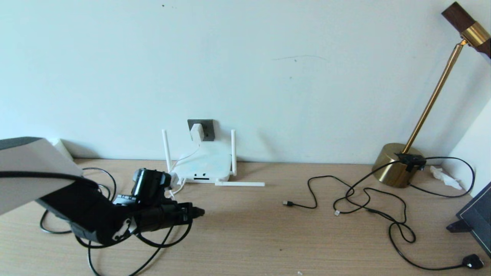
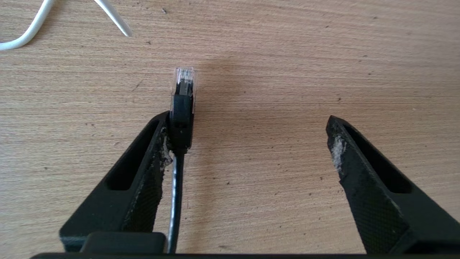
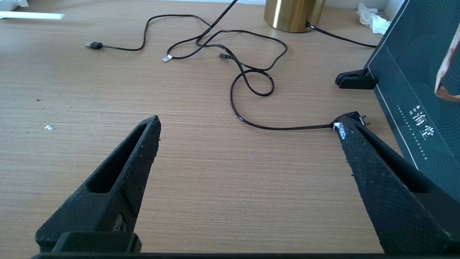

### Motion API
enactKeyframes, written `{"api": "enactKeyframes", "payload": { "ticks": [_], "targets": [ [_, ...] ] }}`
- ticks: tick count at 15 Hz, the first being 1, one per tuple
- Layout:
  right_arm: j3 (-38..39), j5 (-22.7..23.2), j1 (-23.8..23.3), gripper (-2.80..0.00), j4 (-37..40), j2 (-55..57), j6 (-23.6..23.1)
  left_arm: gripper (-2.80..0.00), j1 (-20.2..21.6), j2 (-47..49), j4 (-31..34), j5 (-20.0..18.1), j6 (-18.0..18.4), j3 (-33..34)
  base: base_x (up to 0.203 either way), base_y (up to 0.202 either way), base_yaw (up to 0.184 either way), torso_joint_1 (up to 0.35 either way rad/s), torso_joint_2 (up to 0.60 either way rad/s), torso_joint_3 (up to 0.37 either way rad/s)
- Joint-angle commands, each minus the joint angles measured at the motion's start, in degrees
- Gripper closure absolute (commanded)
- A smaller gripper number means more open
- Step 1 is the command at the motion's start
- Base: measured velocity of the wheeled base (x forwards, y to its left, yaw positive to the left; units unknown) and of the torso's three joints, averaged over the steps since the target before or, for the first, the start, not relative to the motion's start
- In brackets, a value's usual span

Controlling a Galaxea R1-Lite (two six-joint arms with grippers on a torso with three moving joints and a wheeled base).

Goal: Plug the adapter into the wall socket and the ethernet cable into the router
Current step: Plug cable into router interface

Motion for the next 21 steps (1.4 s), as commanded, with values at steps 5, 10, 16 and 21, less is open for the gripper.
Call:
{"api": "enactKeyframes", "payload": {
  "ticks": [5, 10, 16, 21],
  "targets": [
    [0.0, -0.01, 0.0, -2.8, 0.06, -0.02, -0.02, -2.8, 0.11, 6.64, -19.85, -0.33, -0.28, 8.49, 0.0, 0.0, 0.0, 0.0, 0.0, 0.0],
    [0.0, -0.01, 0.0, -2.8, 0.12, -0.02, -0.02, -2.8, 1.1, 11.04, -32.04, -1.46, -2.36, 12.32, 0.0, 0.0, 0.0, 0.0, 0.0, 0.0],
    [0.0, -0.01, 0.0, -2.8, 0.08, -0.02, -0.02, -2.8, 2.62, 4.84, -38.13, 0.25, 9.5, 17.59, 0.0, 0.0, 0.0, 0.0, 0.0, 0.0],
    [0.0, -0.01, 0.0, -2.8, 0.06, -0.02, -0.02, -2.8, 2.24, 0.51, -38.99, 2.21, 17.62, 20.58, 0.0, 0.0, 0.0, 0.0, 0.0, 0.0]
  ]
}}
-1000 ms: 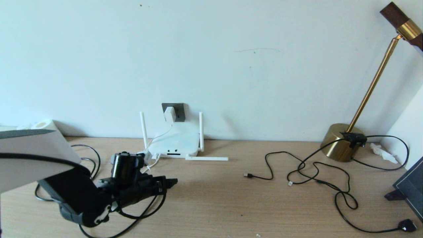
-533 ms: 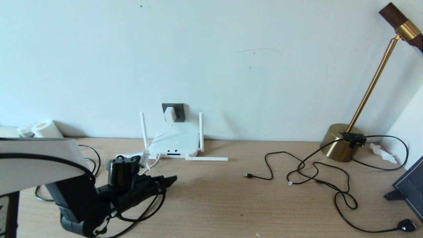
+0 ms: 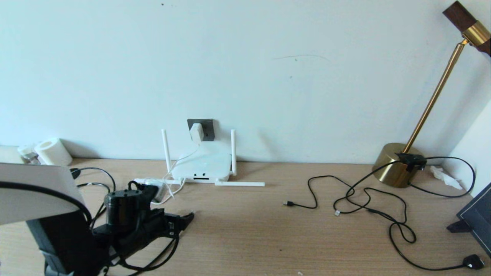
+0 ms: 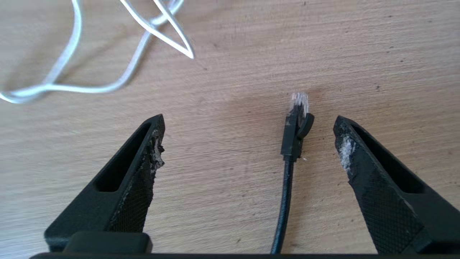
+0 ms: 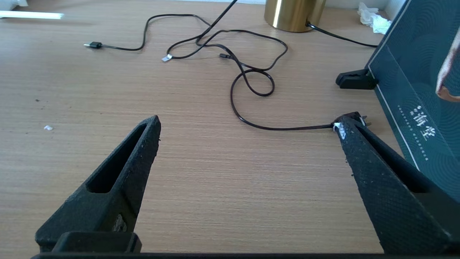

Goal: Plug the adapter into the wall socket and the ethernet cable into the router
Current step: Plug cable into router interface

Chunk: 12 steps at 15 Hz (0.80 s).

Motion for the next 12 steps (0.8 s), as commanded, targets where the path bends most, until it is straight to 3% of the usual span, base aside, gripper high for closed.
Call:
{"api": "enactKeyframes", "payload": {
  "ticks": [1, 5, 12],
  "targets": [
    [0.0, -0.02, 0.0, -2.8, 0.06, -0.02, -0.02, -2.8, -0.24, -1.79, -0.8, -0.1, 1.31, 0.34, 0.0, 0.0, 0.0, 0.0, 0.0, 0.0],
    [0.0, -0.02, 0.0, -2.8, 0.06, -0.02, -0.02, -2.8, -0.83, -1.75, -1.14, -0.63, 2.93, 3.73, 0.0, 0.0, 0.0, 0.0, 0.0, 0.0],
    [0.0, -0.02, -0.08, -2.8, 0.06, -0.02, -0.02, -2.8, -1.45, 5.5, -12.49, -0.36, 6.49, 6.71, 0.0, 0.0, 0.0, 0.0, 0.0, 0.0]
  ]
}}
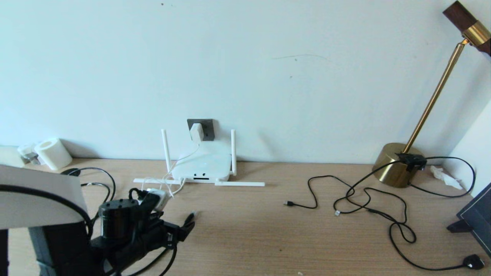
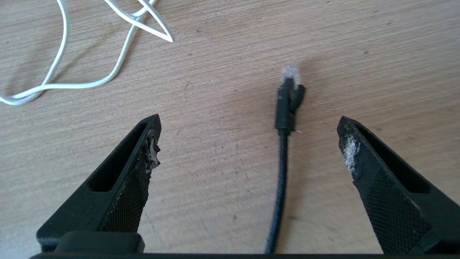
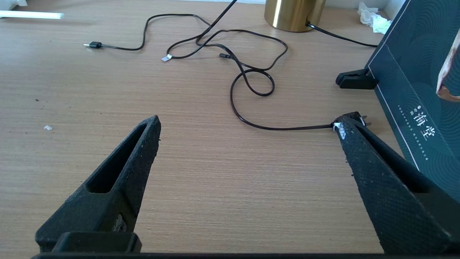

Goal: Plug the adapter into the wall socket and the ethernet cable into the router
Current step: Plug cable into router interface

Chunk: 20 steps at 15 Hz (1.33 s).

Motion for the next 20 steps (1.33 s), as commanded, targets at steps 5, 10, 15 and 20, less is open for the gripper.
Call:
{"api": "enactKeyframes", "payload": {
  "ticks": [5, 10, 15, 20],
  "targets": [
    [0.0, -0.01, 0.0, -2.8, 0.03, -0.02, -0.04, -2.8, -0.03, 8.54, -7.19, 1.93, 2.31, 1.53, 0.0, 0.0, 0.0, 0.0, 0.0, 0.0],
    [0.0, -0.01, 0.0, -2.8, 0.1, -0.02, -0.04, -2.8, 0.59, 8.63, -7.19, 2.01, 2.4, 1.0, 0.0, 0.0, 0.0, 0.0, 0.0, 0.0],
    [0.0, -0.01, 0.0, -2.8, 0.04, -0.01, -0.04, -2.8, 0.67, 9.51, -7.19, 2.89, 2.86, 0.47, 0.0, 0.0, 0.0, 0.0, 0.0, 0.0],
    [0.0, -0.01, 0.0, -2.8, 0.03, -0.02, -0.04, -2.8, 1.82, 10.47, -7.19, 2.98, 3.01, -1.02, 0.0, 0.0, 0.0, 0.0, 0.0, 0.0]
  ]
}}
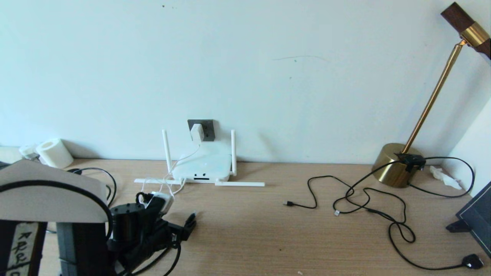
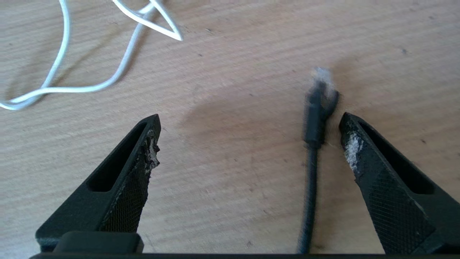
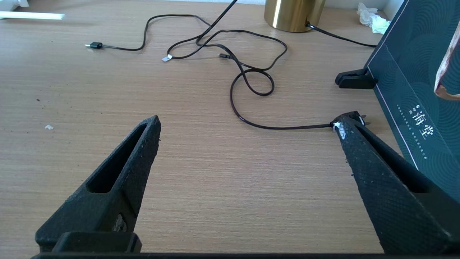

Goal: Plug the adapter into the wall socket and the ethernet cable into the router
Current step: Plug cable into router interface

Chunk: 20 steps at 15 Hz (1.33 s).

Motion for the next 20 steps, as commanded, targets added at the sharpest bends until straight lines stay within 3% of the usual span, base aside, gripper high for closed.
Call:
{"api": "enactKeyframes", "payload": {
  "ticks": [1, 9, 10, 20],
  "targets": [
    [0.0, -0.02, -0.01, -2.8, 0.14, -0.02, -0.02, -2.8, 0.59, 0.8, -0.27, 0.18, 0.14, -0.89, 0.0, 0.0, 0.0, 0.0, 0.0, 0.0],
    [0.0, -0.02, 0.0, -2.8, 0.14, -0.02, -0.02, -2.8, 1.83, 2.25, -0.27, 0.18, 1.02, -1.63, 0.0, 0.0, 0.0, 0.0, 0.0, 0.0],
    [0.0, -0.02, 0.0, -2.8, 0.11, 0.01, -0.02, 0.0, 1.83, 2.42, -0.27, 0.09, 1.02, -1.63, 0.0, 0.0, 0.0, 0.0, 0.0, 0.0],
    [0.0, -0.02, -0.02, -2.8, 0.08, -0.02, -0.02, 0.0, 1.58, 2.68, -0.27, 0.09, 1.02, -0.92, 0.0, 0.0, 0.0, 0.0, 0.0, 0.0]
  ]
}}
